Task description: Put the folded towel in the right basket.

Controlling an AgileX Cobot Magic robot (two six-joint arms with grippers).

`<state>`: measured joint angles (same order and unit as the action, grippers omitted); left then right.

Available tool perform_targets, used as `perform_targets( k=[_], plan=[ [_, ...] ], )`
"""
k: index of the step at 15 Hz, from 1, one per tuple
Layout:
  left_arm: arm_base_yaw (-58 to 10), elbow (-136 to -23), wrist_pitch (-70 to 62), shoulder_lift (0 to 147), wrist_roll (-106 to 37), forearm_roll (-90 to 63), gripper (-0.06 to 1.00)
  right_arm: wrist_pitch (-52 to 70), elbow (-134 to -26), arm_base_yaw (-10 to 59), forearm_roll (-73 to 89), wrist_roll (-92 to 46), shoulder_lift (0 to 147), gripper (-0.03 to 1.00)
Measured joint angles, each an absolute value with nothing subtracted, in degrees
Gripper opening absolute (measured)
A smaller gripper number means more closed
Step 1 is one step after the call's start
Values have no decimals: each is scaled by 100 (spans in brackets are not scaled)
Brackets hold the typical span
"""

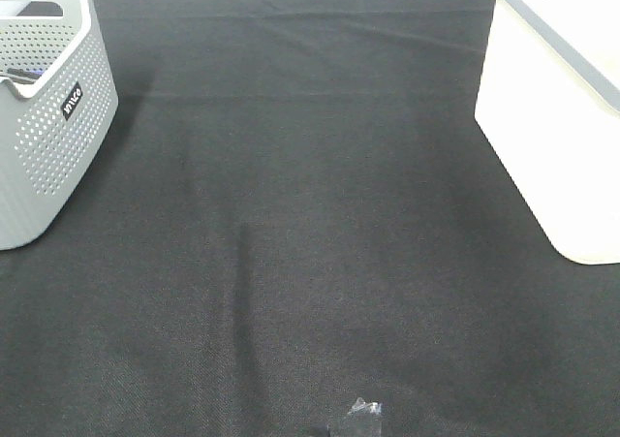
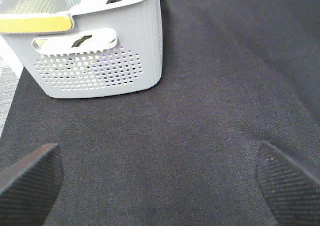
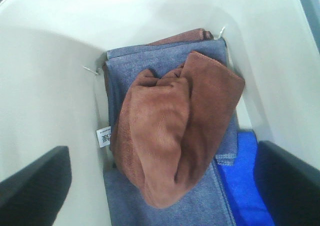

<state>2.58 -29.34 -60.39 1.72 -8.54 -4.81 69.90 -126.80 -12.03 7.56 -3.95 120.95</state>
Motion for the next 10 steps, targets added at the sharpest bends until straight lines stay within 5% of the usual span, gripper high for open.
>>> perform_targets(
  k=[6,10],
  plan=[
    [258,-2934,-6039,172,-854,-481,97,6990,-12680,-1054,607,-470,11929,98],
    [258,-2934,-6039,172,-854,-481,97,6979,-12554,-138,338,-539,11350,98]
  ],
)
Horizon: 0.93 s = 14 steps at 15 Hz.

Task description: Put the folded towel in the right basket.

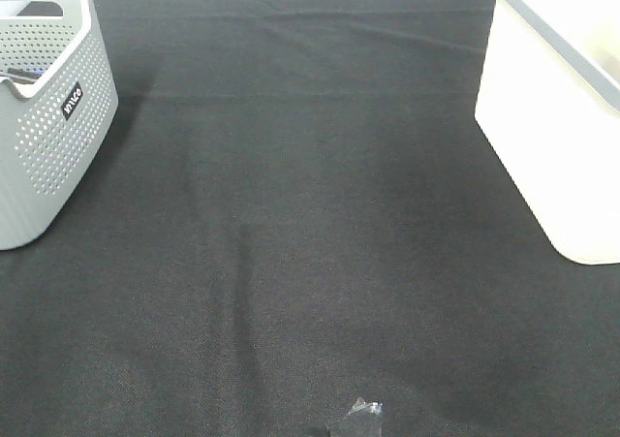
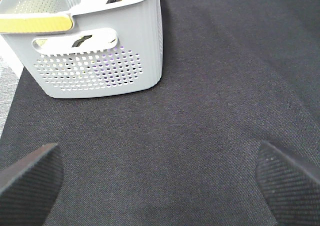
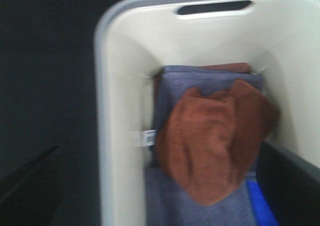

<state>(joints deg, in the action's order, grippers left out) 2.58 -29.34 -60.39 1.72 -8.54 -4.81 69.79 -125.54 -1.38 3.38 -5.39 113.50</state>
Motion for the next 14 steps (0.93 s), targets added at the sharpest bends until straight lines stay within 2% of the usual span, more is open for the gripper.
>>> perform_targets(
  k=[1,3,7,12,14],
  plan=[
    [258,-2934,-6039,172,-854,-481,97,6979,-12141,183,338,-458,10966,98],
    [258,-2934,-6039,172,-854,-481,97,6984,-11327,338,315,-327,10290,98],
    [258,-2934,-6039,172,-854,-481,97,6973,-8766,332,-126,166,8291,98],
    [258,-2934,-6039,172,-854,-481,97,6629,-5546,332,-378,458,5088,98],
    [258,-2934,-6039,172,-854,-481,97,6612,-4687,332,-390,510,3913,98]
  ],
)
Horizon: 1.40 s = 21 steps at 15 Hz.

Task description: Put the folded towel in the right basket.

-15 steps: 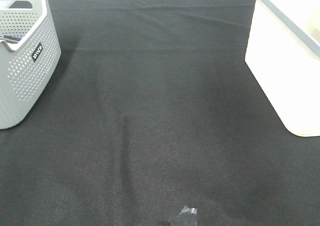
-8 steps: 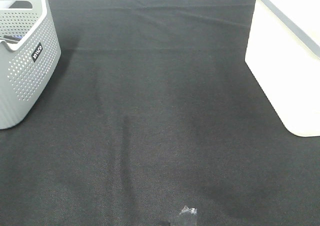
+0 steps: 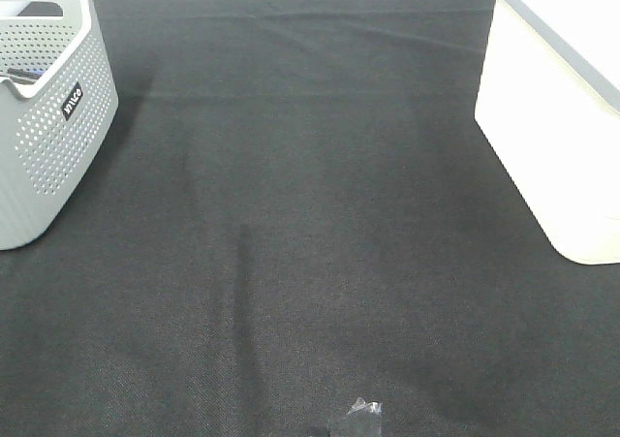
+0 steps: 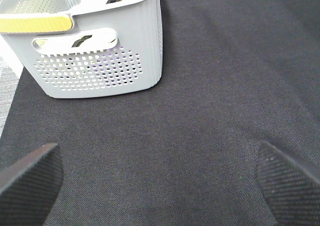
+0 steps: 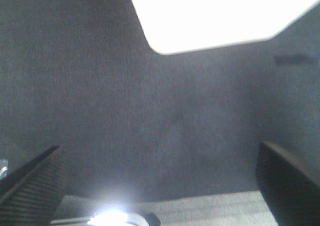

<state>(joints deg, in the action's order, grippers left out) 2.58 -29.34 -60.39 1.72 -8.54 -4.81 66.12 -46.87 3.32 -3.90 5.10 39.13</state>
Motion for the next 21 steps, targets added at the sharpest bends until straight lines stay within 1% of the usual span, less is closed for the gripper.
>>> perform_targets(
  k=[4,5,7,11,21],
  plan=[
    [258,-2934,-6039,172,-854,-481,97,6595,-3443,332,-430,533,2149,98],
    [258,-2934,-6039,172,-854,-481,97,6595,-3443,332,-430,533,2149,98],
    [258,-2934,-6039,172,-854,-481,97,6595,-2934,332,-430,498,1243,98],
    [258,-2934,-6039,172,-854,-481,97,6566,-2744,332,-372,493,34,98],
    [258,-2934,-6039,172,-854,-481,97,6394,-2636,332,63,34,-17,98]
  ],
)
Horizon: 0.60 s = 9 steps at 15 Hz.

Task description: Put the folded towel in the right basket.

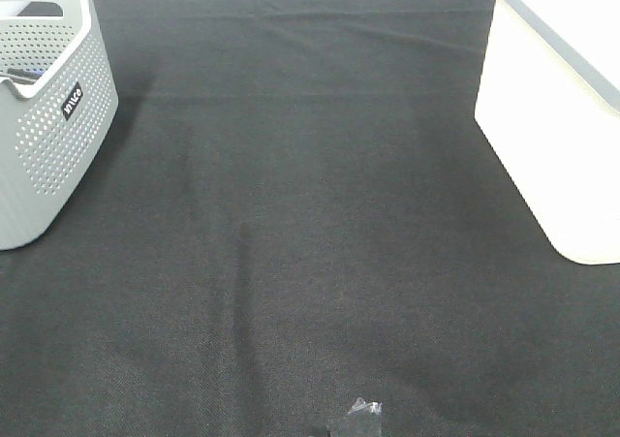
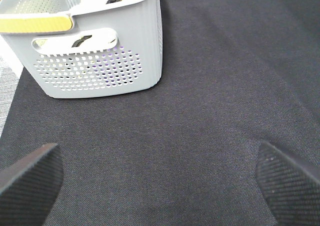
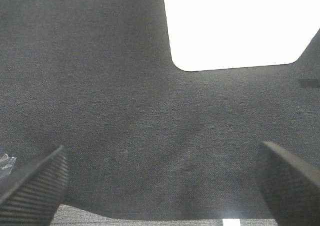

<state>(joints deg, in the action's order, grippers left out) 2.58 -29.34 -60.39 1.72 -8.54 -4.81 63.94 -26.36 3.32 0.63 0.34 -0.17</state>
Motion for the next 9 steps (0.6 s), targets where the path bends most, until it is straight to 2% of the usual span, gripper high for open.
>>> perform_targets(
  k=[9],
  plan=[
    [258,-2934,-6039,172,-854,-481,97,6394,-2636,332,63,0,-17,98]
  ],
)
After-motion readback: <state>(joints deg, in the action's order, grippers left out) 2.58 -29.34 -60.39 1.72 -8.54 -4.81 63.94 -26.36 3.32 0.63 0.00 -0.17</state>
